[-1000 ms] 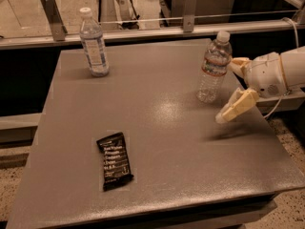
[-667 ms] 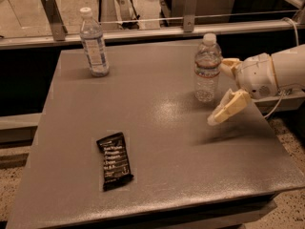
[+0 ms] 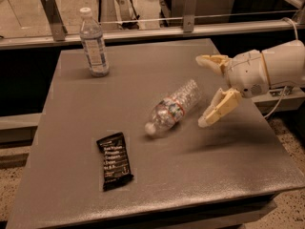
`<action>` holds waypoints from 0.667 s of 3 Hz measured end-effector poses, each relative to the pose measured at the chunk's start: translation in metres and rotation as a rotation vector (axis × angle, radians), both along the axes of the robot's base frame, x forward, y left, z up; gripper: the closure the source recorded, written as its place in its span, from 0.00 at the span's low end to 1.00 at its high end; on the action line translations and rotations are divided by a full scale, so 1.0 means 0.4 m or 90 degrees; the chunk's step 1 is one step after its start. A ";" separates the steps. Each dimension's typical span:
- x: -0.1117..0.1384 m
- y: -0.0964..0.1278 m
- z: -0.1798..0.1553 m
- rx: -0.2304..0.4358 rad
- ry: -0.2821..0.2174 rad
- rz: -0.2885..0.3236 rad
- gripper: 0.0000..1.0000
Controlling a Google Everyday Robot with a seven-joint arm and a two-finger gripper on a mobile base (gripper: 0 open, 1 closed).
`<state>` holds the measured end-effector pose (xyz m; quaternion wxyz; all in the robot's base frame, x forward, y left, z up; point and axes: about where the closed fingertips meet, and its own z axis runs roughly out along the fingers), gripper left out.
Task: Knock water bottle over
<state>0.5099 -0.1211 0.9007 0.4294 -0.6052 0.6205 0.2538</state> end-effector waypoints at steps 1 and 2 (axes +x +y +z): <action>-0.001 0.002 0.000 -0.001 0.000 0.002 0.00; 0.018 -0.043 0.007 -0.013 -0.010 0.002 0.00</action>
Offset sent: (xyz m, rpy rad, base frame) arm 0.0207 -0.0524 0.0073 -0.0520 -0.0408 -0.0069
